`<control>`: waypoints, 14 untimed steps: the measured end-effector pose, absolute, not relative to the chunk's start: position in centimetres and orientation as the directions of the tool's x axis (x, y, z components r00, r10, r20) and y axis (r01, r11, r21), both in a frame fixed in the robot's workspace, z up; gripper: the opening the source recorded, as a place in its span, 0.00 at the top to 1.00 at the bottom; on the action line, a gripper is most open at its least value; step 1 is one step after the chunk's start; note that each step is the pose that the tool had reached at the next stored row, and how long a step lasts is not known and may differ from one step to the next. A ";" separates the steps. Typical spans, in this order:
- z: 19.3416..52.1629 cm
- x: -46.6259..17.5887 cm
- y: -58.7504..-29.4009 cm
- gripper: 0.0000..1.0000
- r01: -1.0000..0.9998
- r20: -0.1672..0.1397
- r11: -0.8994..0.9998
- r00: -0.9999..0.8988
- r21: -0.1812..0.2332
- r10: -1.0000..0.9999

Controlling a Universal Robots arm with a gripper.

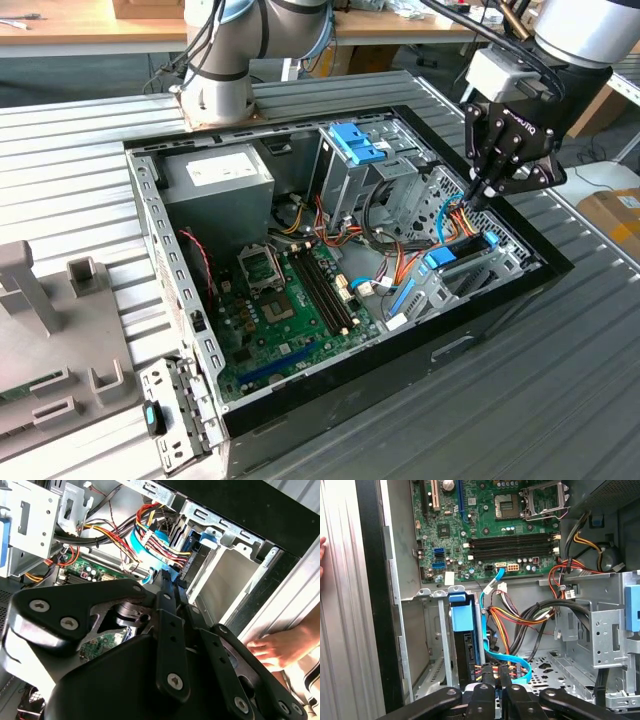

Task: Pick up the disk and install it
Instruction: 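Insert the second disk wire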

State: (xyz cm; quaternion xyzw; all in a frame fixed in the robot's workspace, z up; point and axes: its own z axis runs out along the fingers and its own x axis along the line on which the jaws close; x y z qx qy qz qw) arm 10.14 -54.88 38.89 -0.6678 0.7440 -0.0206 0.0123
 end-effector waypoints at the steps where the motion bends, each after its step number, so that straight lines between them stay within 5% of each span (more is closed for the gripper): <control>1: 38.9 10.1 -54.9 0.85 -0.993 0.009 0.107 -0.108 -0.047 -0.994; 4: 38.9 10.1 -54.9 0.85 -0.993 0.009 0.107 -0.108 -0.047 -0.994; 8: 38.8 10.1 -55.9 0.85 -0.993 -0.073 0.110 -0.107 -0.038 -0.992; 14: 38.2 10.1 -57.4 0.85 -0.993 -0.067 0.110 -0.107 -0.039 -0.992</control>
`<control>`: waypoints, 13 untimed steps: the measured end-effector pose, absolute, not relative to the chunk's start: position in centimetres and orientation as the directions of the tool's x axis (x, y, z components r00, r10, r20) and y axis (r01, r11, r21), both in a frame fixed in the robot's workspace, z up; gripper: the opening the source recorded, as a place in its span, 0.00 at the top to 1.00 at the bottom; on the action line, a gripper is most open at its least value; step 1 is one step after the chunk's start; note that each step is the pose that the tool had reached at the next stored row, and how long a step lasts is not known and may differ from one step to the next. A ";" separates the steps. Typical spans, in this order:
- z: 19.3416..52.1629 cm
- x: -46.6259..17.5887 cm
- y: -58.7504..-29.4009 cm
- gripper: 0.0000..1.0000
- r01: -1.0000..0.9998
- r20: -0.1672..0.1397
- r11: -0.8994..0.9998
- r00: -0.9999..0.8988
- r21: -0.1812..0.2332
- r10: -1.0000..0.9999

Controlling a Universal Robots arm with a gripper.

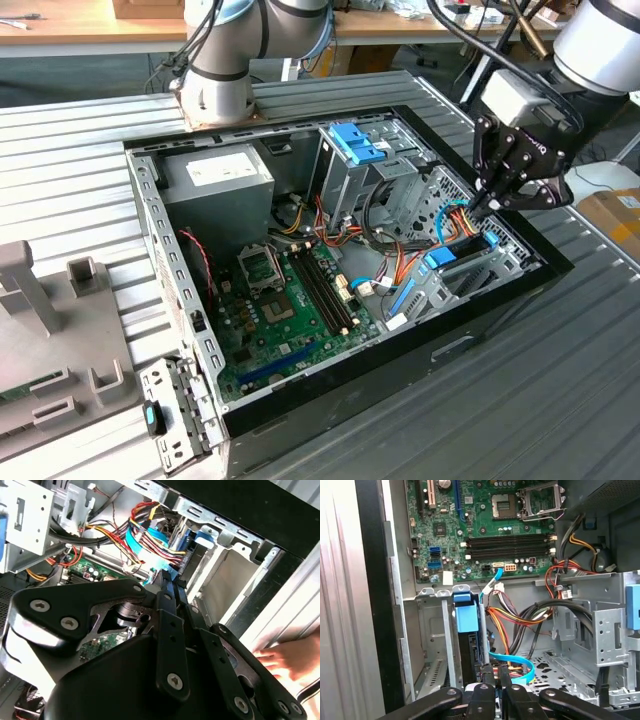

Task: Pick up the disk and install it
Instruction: 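Insert the second disk wire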

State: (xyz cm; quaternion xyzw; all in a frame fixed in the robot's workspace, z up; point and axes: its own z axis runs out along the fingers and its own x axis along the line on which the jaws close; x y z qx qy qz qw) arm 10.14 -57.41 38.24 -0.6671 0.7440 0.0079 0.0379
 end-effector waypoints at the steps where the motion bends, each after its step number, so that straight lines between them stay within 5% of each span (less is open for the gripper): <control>1: 38.1 10.1 -57.7 0.85 -0.993 -0.067 0.110 -0.107 -0.039 -0.992; 5: 37.9 9.0 -58.4 0.85 -0.995 -0.094 0.092 -0.088 -0.036 -0.992; 13: 37.1 8.8 -59.0 0.85 -0.997 -0.096 0.073 -0.069 -0.037 -0.993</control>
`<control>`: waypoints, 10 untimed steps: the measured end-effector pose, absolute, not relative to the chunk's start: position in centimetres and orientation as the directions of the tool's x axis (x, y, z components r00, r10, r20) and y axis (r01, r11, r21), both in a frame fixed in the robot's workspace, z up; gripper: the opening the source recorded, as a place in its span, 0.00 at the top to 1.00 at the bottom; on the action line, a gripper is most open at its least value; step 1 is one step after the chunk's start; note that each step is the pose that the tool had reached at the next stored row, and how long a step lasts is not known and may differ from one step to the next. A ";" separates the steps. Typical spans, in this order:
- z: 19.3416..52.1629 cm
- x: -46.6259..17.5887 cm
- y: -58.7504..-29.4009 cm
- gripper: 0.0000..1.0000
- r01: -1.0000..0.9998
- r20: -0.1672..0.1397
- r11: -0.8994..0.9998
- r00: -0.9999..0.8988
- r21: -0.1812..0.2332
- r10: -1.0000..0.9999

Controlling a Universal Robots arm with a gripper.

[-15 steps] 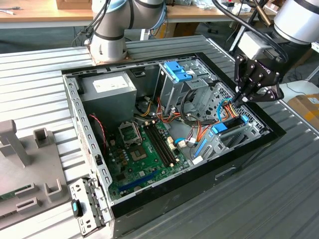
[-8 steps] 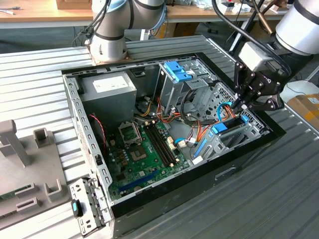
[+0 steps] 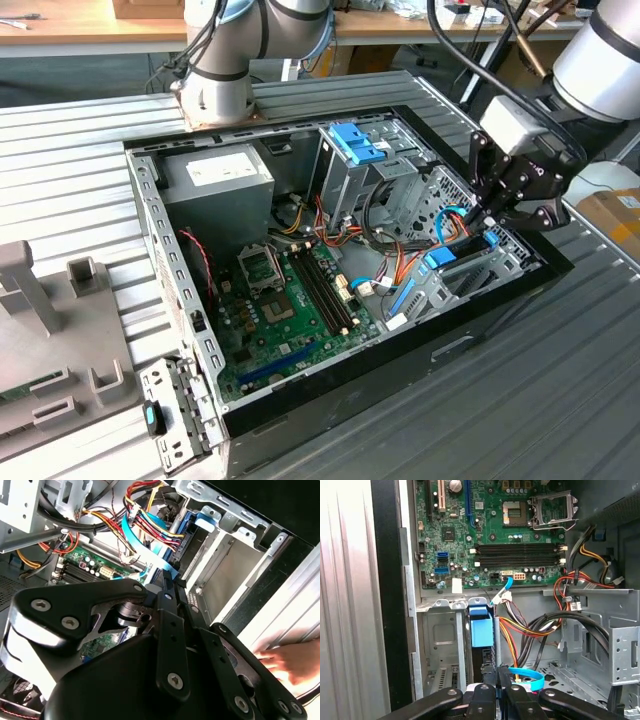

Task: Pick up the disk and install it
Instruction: 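Insert the second disk wire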

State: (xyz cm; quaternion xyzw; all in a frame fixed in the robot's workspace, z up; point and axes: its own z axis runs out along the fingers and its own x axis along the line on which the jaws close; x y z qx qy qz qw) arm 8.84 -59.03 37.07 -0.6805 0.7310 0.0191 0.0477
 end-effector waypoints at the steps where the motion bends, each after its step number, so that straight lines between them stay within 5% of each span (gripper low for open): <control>1: 36.9 8.8 -59.1 0.85 -0.997 -0.096 0.071 -0.067 -0.037 -0.993; 10: 35.8 8.2 -59.2 0.85 -0.999 -0.095 0.021 -0.018 -0.037 -0.995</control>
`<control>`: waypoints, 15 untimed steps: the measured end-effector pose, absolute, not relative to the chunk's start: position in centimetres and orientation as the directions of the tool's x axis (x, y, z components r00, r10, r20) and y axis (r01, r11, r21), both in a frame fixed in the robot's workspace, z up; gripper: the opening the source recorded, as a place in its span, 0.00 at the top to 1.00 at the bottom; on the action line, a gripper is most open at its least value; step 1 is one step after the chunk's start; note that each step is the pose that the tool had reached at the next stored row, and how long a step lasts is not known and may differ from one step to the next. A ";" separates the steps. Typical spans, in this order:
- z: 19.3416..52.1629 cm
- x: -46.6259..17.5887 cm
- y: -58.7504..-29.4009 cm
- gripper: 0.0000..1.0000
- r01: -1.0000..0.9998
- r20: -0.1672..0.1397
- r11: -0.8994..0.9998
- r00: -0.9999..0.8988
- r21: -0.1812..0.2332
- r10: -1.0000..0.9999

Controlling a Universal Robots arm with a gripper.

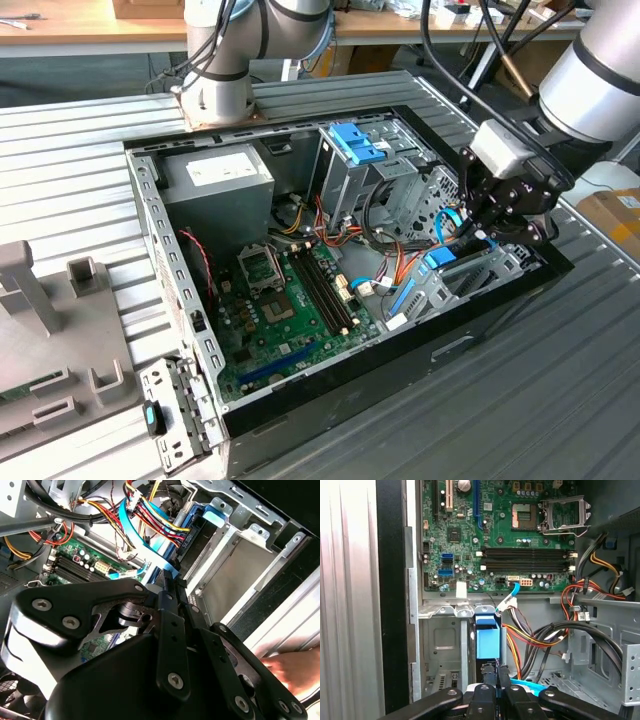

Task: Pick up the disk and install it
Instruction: 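Insert the second disk wire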

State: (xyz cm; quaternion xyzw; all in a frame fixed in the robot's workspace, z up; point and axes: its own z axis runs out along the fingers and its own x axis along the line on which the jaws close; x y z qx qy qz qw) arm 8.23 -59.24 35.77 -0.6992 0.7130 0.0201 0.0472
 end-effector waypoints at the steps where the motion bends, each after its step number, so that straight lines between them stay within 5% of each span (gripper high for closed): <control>1: 35.8 8.2 -59.2 0.85 -0.999 -0.096 0.021 -0.018 -0.037 -0.995; 15: 35.6 8.6 -59.2 0.85 -0.999 -0.096 0.018 -0.014 -0.037 -0.995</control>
